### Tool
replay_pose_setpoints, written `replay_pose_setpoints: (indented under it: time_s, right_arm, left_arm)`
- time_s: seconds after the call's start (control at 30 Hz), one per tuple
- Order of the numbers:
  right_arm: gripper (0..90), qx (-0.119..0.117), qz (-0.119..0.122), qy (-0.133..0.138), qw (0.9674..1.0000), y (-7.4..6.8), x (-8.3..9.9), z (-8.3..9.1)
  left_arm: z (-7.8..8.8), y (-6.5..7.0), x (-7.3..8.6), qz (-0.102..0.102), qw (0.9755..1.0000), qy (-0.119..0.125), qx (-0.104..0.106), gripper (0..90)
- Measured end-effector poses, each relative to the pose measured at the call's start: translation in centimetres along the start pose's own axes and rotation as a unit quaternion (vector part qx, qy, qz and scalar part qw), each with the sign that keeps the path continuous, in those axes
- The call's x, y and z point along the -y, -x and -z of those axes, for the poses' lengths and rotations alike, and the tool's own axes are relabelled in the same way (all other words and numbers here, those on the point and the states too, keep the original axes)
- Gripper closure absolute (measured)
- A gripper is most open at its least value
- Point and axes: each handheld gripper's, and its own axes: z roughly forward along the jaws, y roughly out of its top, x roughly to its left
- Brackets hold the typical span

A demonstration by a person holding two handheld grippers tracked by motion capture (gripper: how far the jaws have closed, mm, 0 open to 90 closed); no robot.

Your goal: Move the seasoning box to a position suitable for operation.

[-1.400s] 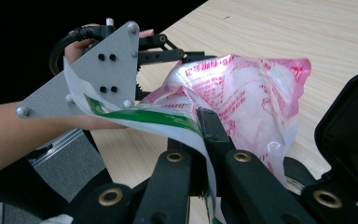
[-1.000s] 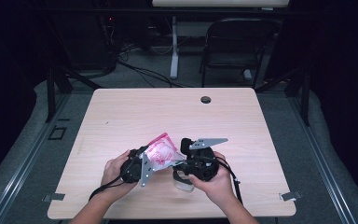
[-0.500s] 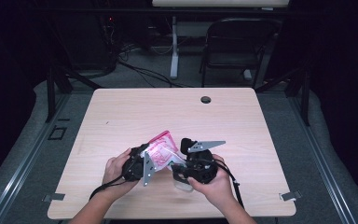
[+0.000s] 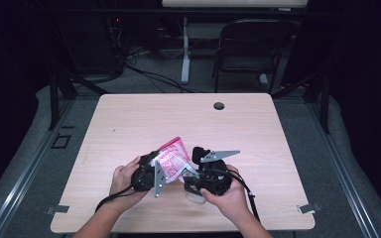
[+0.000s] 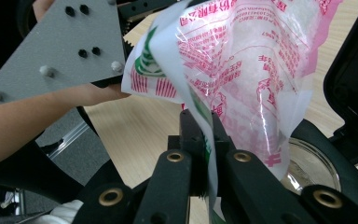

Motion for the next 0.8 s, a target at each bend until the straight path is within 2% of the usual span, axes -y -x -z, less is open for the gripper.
replay_pose_setpoints:
  time_s: [0.3, 0.67, 0.8]
  right_arm:
    - [90.0, 0.004, -0.003, -0.007, 1.0, 0.33, 0.29, -0.22]
    - [90.0, 0.01, -0.01, -0.001, 0.9999, 0.66, 0.61, -0.2]
    - [90.0, 0.012, -0.012, -0.002, 0.9999, 0.84, 0.75, -0.23]
  left_arm:
    - [0.04, -0.01, -0.3, -0.003, 0.9999, 0.004, -0.011, 64.6]
    - [-0.08, 0.04, -0.67, 0.0, 0.9999, 0.009, -0.014, 64.6]
    - [-0.08, 0.09, -0.96, -0.007, 0.9997, 0.012, -0.021, 64.6]
